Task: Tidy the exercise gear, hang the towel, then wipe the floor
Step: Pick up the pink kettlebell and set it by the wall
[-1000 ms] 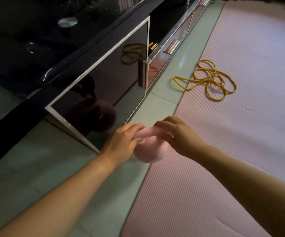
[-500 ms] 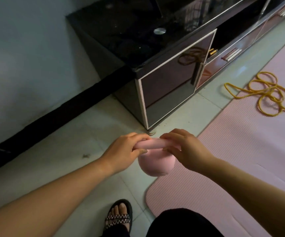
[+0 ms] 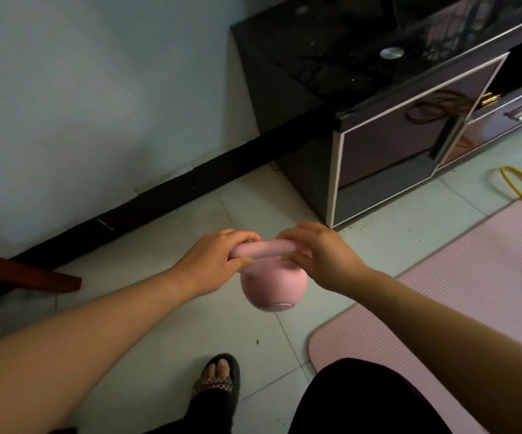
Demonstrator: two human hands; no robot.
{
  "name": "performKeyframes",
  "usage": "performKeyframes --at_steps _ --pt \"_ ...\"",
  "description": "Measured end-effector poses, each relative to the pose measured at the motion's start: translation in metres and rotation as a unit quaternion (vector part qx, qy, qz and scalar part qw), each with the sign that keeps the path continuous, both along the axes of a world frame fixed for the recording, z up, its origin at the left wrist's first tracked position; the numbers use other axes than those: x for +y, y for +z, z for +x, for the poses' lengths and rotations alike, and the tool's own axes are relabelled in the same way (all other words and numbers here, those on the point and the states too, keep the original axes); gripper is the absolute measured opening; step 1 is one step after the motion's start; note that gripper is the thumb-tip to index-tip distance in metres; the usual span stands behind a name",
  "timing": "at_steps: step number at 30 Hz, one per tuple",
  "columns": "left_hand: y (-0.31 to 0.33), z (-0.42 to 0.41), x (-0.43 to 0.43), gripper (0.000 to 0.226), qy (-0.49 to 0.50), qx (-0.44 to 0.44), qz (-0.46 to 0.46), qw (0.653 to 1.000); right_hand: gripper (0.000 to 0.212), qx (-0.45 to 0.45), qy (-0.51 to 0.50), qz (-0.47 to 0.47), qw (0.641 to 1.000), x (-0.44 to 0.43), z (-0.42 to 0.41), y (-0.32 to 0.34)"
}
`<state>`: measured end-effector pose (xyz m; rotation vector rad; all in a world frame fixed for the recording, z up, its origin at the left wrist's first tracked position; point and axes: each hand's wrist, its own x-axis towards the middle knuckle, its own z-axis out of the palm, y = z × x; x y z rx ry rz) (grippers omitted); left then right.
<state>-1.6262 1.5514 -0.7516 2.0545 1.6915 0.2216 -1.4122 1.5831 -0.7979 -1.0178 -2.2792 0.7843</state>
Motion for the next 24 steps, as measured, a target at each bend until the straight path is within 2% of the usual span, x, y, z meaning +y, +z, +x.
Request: performKeyframes --at_steps 6,15,24 --pt "0.001 -0.025 0.008 0.036 -0.005 -0.033 0.010 0.999 0.028 -0.027 0.006 0.022 0.999 0.009 -0.021 0.008" --pt "-0.051 -0.096 0.024 0.036 -0.019 -0.102 0.021 0.994 0.029 -0.096 -0.031 0.005 0.995 0.017 -0.092 -0.016" --pt "-0.061 -0.195 0.035 0.033 0.052 -0.153 0.014 0.987 0.025 -0.141 -0.033 -0.054 0.988 0.042 -0.203 -0.013"
